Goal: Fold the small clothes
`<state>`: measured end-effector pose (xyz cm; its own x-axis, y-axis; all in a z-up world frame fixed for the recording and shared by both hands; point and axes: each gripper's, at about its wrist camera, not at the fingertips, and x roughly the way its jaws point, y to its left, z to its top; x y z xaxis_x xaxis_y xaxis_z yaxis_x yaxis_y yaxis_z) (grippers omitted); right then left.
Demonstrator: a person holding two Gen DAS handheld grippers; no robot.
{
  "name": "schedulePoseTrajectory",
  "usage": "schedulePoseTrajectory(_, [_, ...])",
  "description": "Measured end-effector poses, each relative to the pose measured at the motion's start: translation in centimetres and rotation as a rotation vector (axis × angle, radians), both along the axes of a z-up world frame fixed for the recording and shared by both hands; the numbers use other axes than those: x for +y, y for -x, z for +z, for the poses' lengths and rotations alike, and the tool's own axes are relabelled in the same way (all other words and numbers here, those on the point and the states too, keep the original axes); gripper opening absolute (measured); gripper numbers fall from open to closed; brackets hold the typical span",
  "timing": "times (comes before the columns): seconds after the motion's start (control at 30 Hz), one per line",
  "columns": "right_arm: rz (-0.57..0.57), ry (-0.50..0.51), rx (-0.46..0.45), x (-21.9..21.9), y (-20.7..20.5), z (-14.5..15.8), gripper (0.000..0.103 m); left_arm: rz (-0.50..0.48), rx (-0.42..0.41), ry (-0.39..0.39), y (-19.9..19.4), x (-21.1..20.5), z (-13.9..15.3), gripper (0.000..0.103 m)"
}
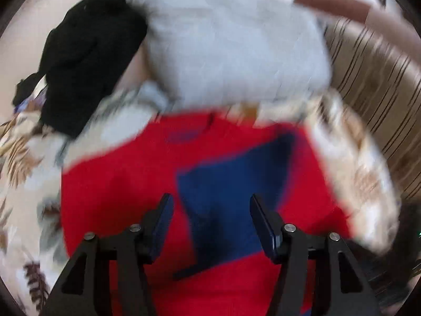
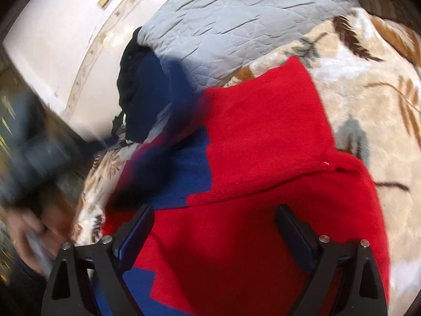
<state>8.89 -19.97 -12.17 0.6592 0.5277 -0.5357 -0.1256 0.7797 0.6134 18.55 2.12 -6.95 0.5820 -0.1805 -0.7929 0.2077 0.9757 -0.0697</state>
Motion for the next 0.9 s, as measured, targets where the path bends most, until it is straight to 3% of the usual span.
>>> schedulePoseTrajectory(0.1, [-0.023, -0.051, -0.022, -1.4, 0.2, 1.5, 0.095, 0.11, -0.041, 0.041, 2.4, 4.8, -0.7, 0.062])
schedulePoseTrajectory(0.23, [-0.054, -0.124, 0.013, -2.1, -2.5, 2.7, 0.095, 0.316, -0.079, 0.105, 3.9, 12.0, -0.6, 0.062])
schedulePoseTrajectory(0.33, [-0.078, -0.16, 0.044, -2.0, -5.3, 2.7, 0.095, 0.389, -0.02, 0.134, 4.0, 14.9, -2.9, 0.062])
schedulePoseTrajectory(0.47, [-0.131, -0.128, 0.205, -1.3, -9.9, -0.1, 0.093, 0.389, -0.006, 0.16, 4.1, 15.7, -5.7, 0.063])
schedulePoseTrajectory(0.5, [-0.145, -0.105, 0.227, -1.1, -10.6, -0.4, 0.087, 0.386, -0.017, 0.167, 4.4, 15.7, -5.6, 0.063])
schedulePoseTrajectory(0.53, [-0.161, -0.051, 0.234, -0.8, -11.1, 0.0, 0.066, 0.386, -0.016, 0.173, 4.4, 15.7, -5.6, 0.064])
schedulePoseTrajectory(0.57, [-0.147, -0.011, 0.245, -0.3, -11.6, 0.4, 0.001, 0.386, -0.014, 0.185, 4.4, 15.8, -5.5, 0.064])
schedulePoseTrajectory(0.6, [-0.146, 0.018, 0.232, 0.0, -11.5, 1.3, 0.005, 0.385, -0.013, 0.193, 4.5, 15.9, -5.4, 0.064])
schedulePoseTrajectory(0.73, [-0.199, 0.149, 0.027, 0.5, -6.8, 6.3, 0.005, 0.368, -0.011, 0.212, 4.5, 16.1, -5.1, 0.064])
schedulePoseTrajectory(0.83, [-0.165, 0.21, 0.117, 0.4, -6.4, 2.4, 0.01, 0.383, -0.007, 0.218, 4.8, 16.3, -4.4, 0.066])
schedulePoseTrajectory(0.87, [-0.148, 0.216, 0.147, 0.3, -6.8, 1.2, 0.017, 0.384, -0.002, 0.222, 4.7, 16.2, -4.3, 0.068])
schedulePoseTrajectory(0.9, [-0.133, 0.209, 0.158, 0.2, -6.8, 0.4, 0.044, 0.379, 0.002, 0.222, 4.5, 16.1, -4.3, 0.068])
